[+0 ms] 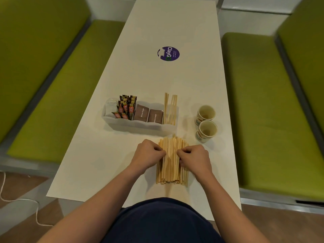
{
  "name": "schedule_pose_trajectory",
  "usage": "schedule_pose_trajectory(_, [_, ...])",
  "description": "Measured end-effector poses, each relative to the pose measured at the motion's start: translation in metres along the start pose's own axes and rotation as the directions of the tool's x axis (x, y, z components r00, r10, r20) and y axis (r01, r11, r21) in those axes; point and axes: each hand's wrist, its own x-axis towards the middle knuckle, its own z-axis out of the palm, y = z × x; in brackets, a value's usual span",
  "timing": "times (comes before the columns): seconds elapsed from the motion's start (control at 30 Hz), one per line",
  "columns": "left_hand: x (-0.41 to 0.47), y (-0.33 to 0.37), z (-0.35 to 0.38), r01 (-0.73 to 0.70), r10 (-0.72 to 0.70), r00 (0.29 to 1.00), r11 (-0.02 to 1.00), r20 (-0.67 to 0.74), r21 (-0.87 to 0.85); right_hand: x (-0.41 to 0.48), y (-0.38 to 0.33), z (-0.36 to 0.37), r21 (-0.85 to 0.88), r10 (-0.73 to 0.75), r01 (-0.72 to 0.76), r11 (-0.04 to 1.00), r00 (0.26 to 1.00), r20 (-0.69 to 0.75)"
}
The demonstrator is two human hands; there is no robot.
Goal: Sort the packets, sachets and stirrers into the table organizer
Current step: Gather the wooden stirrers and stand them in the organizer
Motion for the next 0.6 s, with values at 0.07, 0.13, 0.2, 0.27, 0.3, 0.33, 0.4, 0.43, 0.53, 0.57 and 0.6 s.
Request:
schedule_pose_trajectory(0.07, [0.0,-0.001,-0.002,0.015,-0.015,1.0,1.0,0.018,-0.015,-0.001,0.0,-0.001,0.023,0.005,-0.005,1.0,1.0,0.004])
schedule_pose_trajectory(0.13, [0.0,-0.002,-0.003,0.025,-0.024,0.999,0.999,0.031,-0.028,-0.003,-0.001,-0.002,0.035,-0.001,0.001,0.999,1.0,0.005])
schedule_pose_trajectory(0.2, [-0.001,-0.002,-0.005,0.028,-0.026,0.999,0.998,0.039,-0.053,-0.005,-0.003,-0.003,0.049,-0.018,0.018,0.999,1.0,0.002])
schedule_pose_trajectory(0.27, [-0.002,-0.001,-0.006,0.023,-0.019,0.999,0.996,0.044,-0.09,-0.007,-0.004,-0.004,0.079,-0.035,0.035,0.996,0.999,-0.001])
schedule_pose_trajectory(0.3, [-0.004,0.0,-0.008,0.012,-0.008,0.999,0.993,0.041,-0.114,-0.008,-0.004,-0.004,0.094,-0.044,0.044,0.995,0.999,-0.002])
schedule_pose_trajectory(0.33, [-0.005,0.001,-0.01,-0.007,0.011,0.999,0.99,0.032,-0.142,-0.009,-0.004,-0.005,0.107,-0.053,0.054,0.993,0.999,-0.004])
schedule_pose_trajectory(0.4, [-0.009,0.006,-0.016,-0.068,0.07,0.998,0.979,0.002,-0.193,-0.01,-0.004,-0.007,0.135,-0.07,0.07,0.988,0.998,-0.003])
schedule_pose_trajectory(0.43, [-0.011,0.009,-0.021,-0.106,0.105,0.994,0.971,-0.014,-0.216,-0.01,-0.003,-0.007,0.152,-0.078,0.078,0.985,0.997,-0.004])
schedule_pose_trajectory(0.53, [-0.014,0.027,-0.039,-0.238,0.227,0.971,0.929,-0.071,-0.285,-0.012,-0.003,-0.009,0.195,-0.11,0.111,0.975,0.994,-0.014])
schedule_pose_trajectory(0.57, [-0.013,0.036,-0.047,-0.284,0.265,0.959,0.91,-0.104,-0.303,-0.013,-0.003,-0.01,0.205,-0.121,0.122,0.971,0.992,-0.017])
schedule_pose_trajectory(0.6, [-0.009,0.045,-0.054,-0.327,0.295,0.944,0.891,-0.144,-0.316,-0.013,-0.003,-0.011,0.216,-0.131,0.133,0.967,0.991,-0.02])
